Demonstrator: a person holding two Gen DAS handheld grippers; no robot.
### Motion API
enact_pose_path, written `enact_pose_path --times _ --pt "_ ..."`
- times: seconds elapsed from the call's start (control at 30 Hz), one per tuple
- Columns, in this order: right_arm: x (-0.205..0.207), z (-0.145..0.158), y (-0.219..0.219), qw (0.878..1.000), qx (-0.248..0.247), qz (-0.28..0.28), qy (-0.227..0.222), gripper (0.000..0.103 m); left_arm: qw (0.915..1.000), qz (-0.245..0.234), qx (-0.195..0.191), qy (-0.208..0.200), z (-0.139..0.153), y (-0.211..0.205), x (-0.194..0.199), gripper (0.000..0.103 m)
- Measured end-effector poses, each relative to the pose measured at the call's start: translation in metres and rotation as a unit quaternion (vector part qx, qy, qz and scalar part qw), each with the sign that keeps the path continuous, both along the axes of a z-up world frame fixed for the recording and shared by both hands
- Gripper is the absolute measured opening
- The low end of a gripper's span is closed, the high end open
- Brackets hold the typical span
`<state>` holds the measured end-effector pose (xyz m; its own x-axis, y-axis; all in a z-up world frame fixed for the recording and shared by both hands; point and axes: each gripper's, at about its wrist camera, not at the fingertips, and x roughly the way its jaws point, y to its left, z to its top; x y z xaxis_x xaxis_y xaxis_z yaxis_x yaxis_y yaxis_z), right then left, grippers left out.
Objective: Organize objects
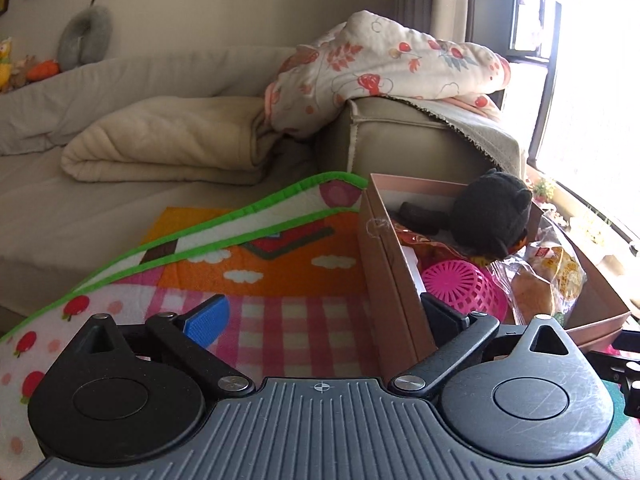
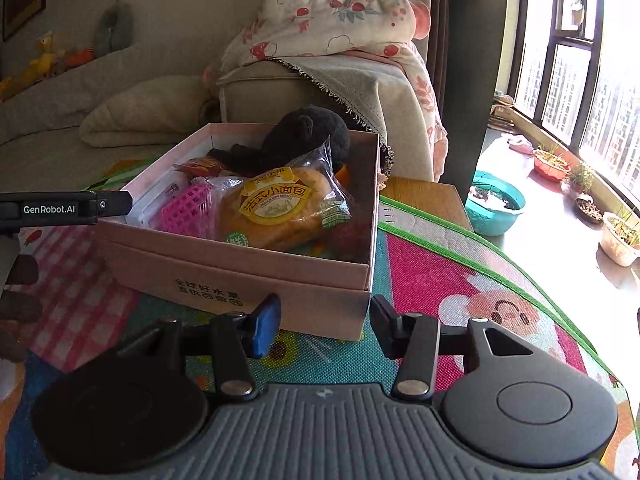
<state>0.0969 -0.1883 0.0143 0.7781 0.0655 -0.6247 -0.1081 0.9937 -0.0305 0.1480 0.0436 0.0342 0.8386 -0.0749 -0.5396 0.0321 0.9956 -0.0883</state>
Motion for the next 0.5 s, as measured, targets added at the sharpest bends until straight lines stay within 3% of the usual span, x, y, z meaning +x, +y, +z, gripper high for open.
enact_pose_path --times 0.07,0.13,0.23,0.37,0.5 --pt "-0.010 0.002 0.000 1.000 -0.013 -0.006 -0.008 0.055 0.9998 -0.003 -0.010 -0.017 0.005 0.000 -0.014 0.102" --pt "-0.025 0.004 0.001 1.000 -0.016 -0.003 -0.013 0.078 0.9990 -0.010 -0.016 -0.041 0.015 -0.002 -0.038 0.102" --pt "-0.058 0.003 0.006 1.000 -0.022 0.004 -0.013 0.101 0.9979 -0.030 -0.013 -0.056 0.022 -0.008 -0.081 0.102" --pt "-0.102 -0.010 0.026 0.998 -0.045 0.031 0.005 0.103 0.9984 -0.052 0.005 -0.021 0.002 -0.030 -0.139 0.102" --pt "-0.122 -0.028 0.040 0.997 -0.080 0.017 0.000 0.103 0.9991 -0.032 0.016 0.024 -0.027 -0.045 -0.159 0.102"
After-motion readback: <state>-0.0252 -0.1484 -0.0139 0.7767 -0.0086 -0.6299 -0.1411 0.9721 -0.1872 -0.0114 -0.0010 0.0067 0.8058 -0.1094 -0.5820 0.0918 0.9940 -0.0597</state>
